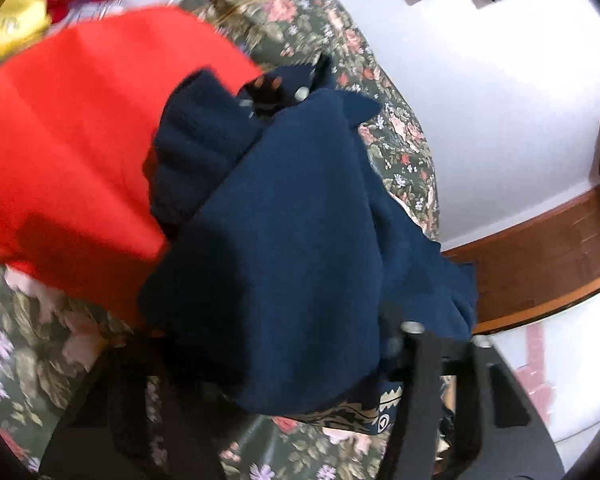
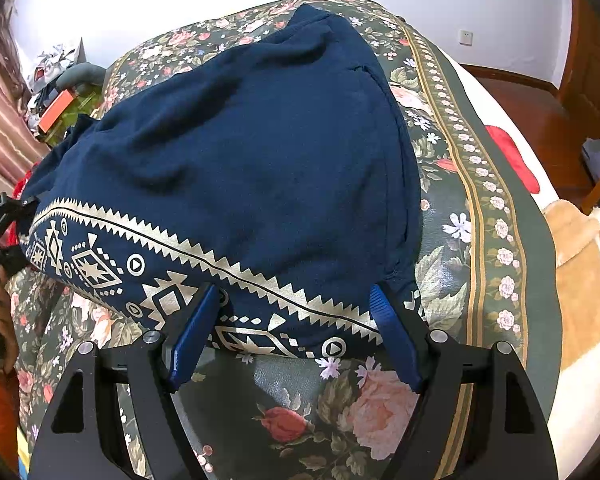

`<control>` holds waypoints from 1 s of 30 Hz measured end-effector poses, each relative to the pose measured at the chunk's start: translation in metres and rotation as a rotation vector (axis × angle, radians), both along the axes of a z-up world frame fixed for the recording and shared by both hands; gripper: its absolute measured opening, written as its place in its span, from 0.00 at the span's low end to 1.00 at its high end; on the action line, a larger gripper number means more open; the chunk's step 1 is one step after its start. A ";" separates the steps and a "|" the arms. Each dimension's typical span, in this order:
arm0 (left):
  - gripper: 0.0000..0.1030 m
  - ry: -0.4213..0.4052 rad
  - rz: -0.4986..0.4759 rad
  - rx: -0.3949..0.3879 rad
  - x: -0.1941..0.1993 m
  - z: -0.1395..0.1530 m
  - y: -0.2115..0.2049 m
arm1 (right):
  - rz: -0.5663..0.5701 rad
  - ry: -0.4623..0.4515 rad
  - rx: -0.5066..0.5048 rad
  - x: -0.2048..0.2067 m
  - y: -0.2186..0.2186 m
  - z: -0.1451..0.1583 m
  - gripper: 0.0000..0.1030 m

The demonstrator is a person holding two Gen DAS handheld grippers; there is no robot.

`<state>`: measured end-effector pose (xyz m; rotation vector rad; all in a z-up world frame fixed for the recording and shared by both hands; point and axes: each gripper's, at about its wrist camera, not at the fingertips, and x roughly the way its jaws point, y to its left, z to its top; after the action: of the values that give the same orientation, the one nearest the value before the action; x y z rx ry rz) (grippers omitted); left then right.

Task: Fold large clothes

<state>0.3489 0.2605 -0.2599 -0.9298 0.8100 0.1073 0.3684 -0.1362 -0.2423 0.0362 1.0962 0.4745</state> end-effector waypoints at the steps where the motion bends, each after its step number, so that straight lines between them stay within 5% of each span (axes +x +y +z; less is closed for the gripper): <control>1: 0.31 -0.007 -0.005 0.038 0.000 0.008 -0.004 | -0.002 -0.002 -0.008 0.000 0.001 0.002 0.72; 5: 0.16 -0.030 -0.010 0.170 0.000 0.043 -0.019 | -0.018 -0.008 -0.066 -0.005 0.009 0.014 0.72; 15: 0.13 -0.227 -0.040 0.223 -0.041 0.128 -0.028 | 0.047 -0.157 0.050 -0.035 0.057 0.110 0.73; 18: 0.13 -0.258 -0.026 0.282 -0.061 0.145 -0.028 | 0.098 -0.174 0.093 -0.041 0.086 0.124 0.82; 24: 0.13 -0.183 -0.004 0.382 -0.075 0.137 -0.027 | 0.220 -0.118 0.039 -0.037 0.155 0.091 0.82; 28: 0.13 -0.125 -0.017 0.353 -0.069 0.113 -0.025 | 0.259 0.007 0.004 -0.030 0.179 0.045 0.84; 30: 0.13 -0.110 -0.035 0.358 -0.063 0.105 -0.029 | 0.273 -0.003 -0.015 -0.033 0.181 0.032 0.92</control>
<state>0.2861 0.2315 -0.1549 -0.5779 0.6771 0.1635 0.3353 0.0447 -0.2098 -0.1287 1.1070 0.7106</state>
